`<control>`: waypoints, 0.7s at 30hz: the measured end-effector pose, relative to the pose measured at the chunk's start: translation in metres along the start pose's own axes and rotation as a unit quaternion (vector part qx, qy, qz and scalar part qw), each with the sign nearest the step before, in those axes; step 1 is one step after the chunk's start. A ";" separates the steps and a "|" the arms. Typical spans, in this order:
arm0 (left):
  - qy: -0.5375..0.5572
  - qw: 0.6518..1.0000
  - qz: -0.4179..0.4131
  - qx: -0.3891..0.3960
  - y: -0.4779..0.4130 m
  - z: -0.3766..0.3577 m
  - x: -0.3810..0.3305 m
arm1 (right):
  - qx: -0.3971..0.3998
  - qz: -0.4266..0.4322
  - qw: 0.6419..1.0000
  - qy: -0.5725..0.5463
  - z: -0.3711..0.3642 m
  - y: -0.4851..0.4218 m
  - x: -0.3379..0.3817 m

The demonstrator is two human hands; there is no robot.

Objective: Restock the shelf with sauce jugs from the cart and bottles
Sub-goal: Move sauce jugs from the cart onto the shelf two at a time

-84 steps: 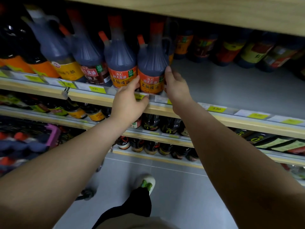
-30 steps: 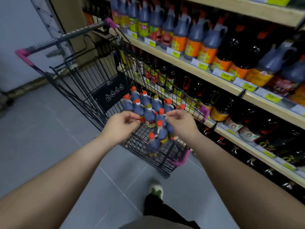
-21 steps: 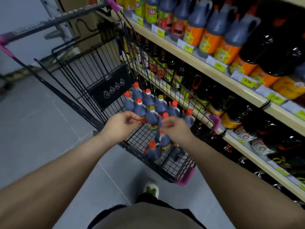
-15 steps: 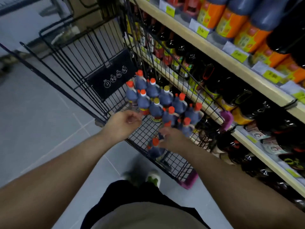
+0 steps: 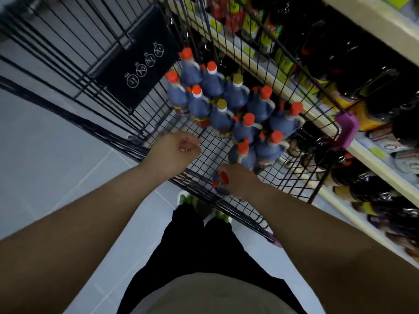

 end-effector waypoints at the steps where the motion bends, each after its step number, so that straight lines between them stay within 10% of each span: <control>1: -0.004 1.000 0.000 0.006 -0.001 -0.001 -0.001 | -0.004 -0.002 1.000 0.016 0.000 -0.001 -0.001; 11: -0.007 0.996 -0.016 0.085 0.003 -0.018 -0.041 | -0.094 -0.009 0.994 -0.060 0.048 0.059 0.012; 21: 0.006 0.966 -0.072 0.249 0.021 -0.042 -0.112 | -0.356 0.081 0.887 -0.283 0.161 0.188 0.015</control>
Point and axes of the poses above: each hand's wrist, its own y-axis away from the middle knuckle, its own z-axis out of the back of the hand, x = y × z, the point moved 9 cm from there along -y, towards the middle knuckle, and after that the axes turned 11 degrees about x, right-handed, at the moved point
